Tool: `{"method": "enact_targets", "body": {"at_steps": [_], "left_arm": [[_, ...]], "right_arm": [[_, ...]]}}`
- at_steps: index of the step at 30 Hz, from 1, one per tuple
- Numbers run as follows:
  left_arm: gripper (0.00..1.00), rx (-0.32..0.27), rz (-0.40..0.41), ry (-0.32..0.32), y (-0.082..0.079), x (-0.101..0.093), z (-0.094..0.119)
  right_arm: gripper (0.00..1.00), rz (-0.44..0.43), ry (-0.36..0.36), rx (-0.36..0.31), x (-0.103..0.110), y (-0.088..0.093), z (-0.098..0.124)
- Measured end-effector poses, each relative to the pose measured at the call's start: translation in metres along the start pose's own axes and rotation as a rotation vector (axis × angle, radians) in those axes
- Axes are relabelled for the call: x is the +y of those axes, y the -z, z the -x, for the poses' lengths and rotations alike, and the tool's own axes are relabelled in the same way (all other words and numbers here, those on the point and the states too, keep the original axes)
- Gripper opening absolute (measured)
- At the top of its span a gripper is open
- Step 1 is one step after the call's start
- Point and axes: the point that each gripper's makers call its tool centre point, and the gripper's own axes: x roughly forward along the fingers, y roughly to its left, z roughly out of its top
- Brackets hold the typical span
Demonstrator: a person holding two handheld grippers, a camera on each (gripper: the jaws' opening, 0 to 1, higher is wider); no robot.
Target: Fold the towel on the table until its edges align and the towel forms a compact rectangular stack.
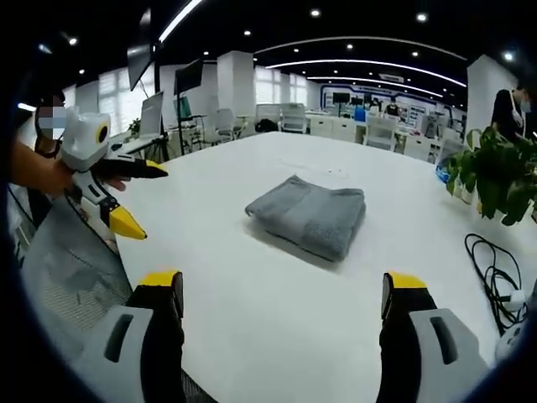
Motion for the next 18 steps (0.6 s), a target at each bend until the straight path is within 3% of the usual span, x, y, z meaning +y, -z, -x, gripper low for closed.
{"method": "enact_targets", "body": {"at_steps": [18], "left_arm": [[0.99,-0.01,-0.005,-0.035,0.017,0.005,0.012]], "right_arm": [[0.99,-0.033,0.056,-0.033,-0.006,0.004,0.01]]}}
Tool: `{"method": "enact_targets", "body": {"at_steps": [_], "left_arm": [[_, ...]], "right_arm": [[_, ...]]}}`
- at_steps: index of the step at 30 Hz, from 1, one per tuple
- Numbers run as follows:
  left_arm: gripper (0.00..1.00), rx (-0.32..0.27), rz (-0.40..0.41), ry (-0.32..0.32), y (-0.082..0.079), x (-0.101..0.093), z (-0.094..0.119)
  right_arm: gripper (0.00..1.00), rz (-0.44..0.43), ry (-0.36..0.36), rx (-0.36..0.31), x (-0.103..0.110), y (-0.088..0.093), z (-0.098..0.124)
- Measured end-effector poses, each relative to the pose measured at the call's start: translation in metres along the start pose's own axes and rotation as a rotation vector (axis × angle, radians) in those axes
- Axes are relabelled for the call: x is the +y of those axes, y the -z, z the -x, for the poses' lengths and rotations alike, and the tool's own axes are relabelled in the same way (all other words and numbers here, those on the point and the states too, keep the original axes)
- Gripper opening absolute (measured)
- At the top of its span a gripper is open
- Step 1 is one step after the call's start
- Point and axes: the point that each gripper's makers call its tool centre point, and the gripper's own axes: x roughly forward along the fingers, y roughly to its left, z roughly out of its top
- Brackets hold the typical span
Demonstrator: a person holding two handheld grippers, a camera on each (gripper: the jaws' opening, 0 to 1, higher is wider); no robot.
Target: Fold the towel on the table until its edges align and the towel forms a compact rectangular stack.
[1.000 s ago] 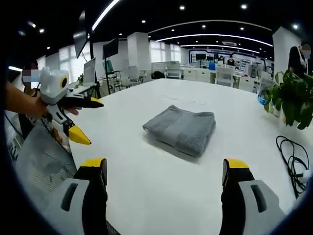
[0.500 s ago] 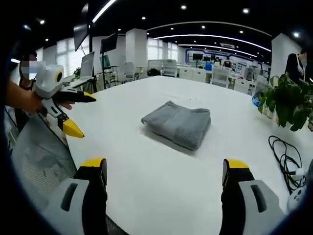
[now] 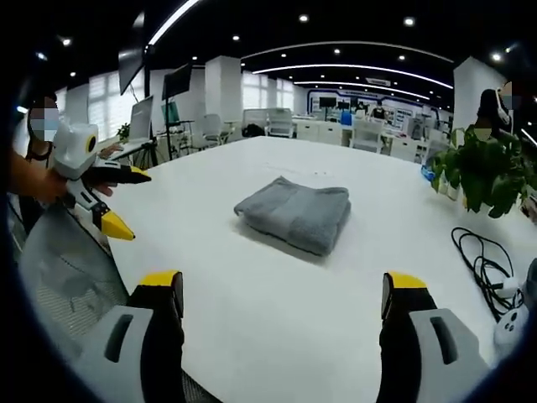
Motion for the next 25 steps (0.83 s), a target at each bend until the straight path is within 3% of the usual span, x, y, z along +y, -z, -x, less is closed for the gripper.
{"method": "enact_targets", "body": {"at_steps": [8,17,21,25], "left_arm": [[0.99,0.0,-0.039,0.002,0.002,-0.003,-0.001],[0.99,0.012,-0.006,-0.012,0.007,0.0,-0.001],[0.99,0.006,-0.041,-0.017,0.005,-0.001,-0.002],[0.99,0.007,-0.018,-0.027,0.007,0.002,-0.001]], "right_arm": [[0.99,-0.012,0.016,-0.02,-0.004,-0.002,0.002],[0.99,-0.097,0.054,-0.024,-0.018,0.003,0.004],[0.99,-0.104,0.061,-0.024,-0.02,0.003,0.003],[0.99,-0.089,0.059,-0.021,-0.018,0.004,0.002]]}}
